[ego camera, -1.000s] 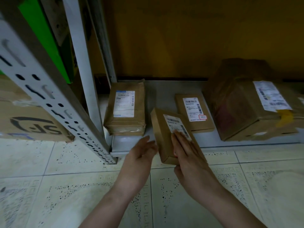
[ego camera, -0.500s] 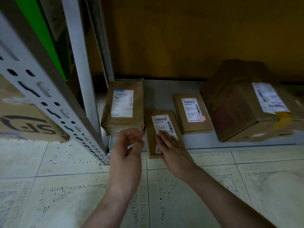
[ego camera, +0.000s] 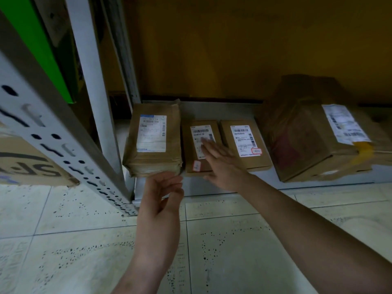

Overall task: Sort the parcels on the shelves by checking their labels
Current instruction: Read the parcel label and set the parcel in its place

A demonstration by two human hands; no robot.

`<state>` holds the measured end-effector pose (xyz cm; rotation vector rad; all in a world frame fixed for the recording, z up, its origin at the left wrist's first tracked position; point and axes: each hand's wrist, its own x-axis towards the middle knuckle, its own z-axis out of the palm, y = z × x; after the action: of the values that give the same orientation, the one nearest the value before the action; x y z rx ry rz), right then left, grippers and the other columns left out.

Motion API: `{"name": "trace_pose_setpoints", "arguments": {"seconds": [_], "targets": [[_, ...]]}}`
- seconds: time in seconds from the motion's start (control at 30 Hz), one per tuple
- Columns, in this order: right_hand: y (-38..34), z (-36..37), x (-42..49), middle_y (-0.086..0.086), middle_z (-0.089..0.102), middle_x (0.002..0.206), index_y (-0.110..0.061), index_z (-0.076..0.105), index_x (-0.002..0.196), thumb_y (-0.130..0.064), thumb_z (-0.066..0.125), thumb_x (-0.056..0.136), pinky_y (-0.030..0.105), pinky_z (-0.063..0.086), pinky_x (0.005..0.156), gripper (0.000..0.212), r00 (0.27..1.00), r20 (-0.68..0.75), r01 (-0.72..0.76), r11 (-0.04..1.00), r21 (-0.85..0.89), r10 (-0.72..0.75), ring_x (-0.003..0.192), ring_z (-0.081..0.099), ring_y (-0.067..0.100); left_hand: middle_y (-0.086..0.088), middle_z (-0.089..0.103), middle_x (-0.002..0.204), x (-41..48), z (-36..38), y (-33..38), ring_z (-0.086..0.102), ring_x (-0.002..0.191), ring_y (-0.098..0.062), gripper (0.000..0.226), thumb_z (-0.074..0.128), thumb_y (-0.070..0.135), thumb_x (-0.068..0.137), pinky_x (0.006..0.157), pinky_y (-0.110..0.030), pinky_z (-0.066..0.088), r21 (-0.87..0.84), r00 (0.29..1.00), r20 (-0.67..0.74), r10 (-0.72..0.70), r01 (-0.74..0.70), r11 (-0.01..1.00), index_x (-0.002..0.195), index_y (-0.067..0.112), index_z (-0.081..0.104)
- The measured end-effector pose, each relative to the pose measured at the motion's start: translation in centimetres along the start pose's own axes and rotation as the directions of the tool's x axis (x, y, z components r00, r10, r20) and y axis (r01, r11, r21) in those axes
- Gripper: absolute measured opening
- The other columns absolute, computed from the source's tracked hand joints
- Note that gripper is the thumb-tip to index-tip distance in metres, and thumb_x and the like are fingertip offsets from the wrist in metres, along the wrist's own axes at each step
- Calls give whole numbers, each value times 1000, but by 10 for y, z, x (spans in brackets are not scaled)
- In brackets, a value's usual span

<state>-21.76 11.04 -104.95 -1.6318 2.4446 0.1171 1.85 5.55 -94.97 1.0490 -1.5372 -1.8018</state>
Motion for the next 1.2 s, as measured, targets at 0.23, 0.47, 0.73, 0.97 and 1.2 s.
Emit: {"name": "trace_pose_setpoints", "arguments": {"seconds": [0.23, 0.47, 0.73, 0.97, 1.2], "targets": [[50, 32, -85, 10, -31, 163, -8, -20, 156, -78, 27, 92, 44, -4, 127, 106, 923, 151, -358, 934, 6, 353, 151, -28, 23, 6, 73, 99, 1, 4, -3, 68, 95, -8, 24, 57, -3, 94, 92, -29, 49, 22, 999, 19, -48, 48, 999, 100, 18, 66], [17, 62, -136, 17, -1, 168, -6, 6, 160, -38, 71, 80, 54, 18, 123, 108, 893, -92, -447, 891, -82, 440, 155, -2, 35, 11, 72, 98, -1, 19, -5, 67, 93, -2, 21, 60, 0, 95, 88, -24, 46, 33, 990, 80, -117, 114, 993, 101, 20, 64], [12, 40, -122, 9, -12, 168, -13, -8, 160, -28, 53, 97, 55, 17, 123, 89, 843, 29, -537, 843, -19, 538, 156, -4, 35, 14, 71, 99, -6, 23, -10, 64, 90, 6, 16, 63, 15, 96, 76, -18, 42, 211, 964, 163, -209, 172, 962, 102, 29, 65], [-51, -31, -151, 1, 38, 161, -18, 29, 157, -21, 72, 78, 56, 33, 116, 90, 813, -311, -466, 870, 162, 493, 148, 35, 31, 20, 71, 109, -9, 36, -1, 67, 107, -3, 24, 69, 41, 89, 100, -34, 51, 133, 899, 325, -295, 265, 955, 113, 38, 64], [-90, -66, -157, -5, 14, 169, -17, 17, 160, -20, 70, 79, 47, 16, 122, 97, 911, -371, -97, 969, 228, 179, 156, 14, 20, 5, 76, 115, -3, 28, 11, 74, 103, -15, 55, 85, 24, 75, 86, -37, 60, -124, 923, 339, -180, 233, 964, 124, 34, 63]]}}
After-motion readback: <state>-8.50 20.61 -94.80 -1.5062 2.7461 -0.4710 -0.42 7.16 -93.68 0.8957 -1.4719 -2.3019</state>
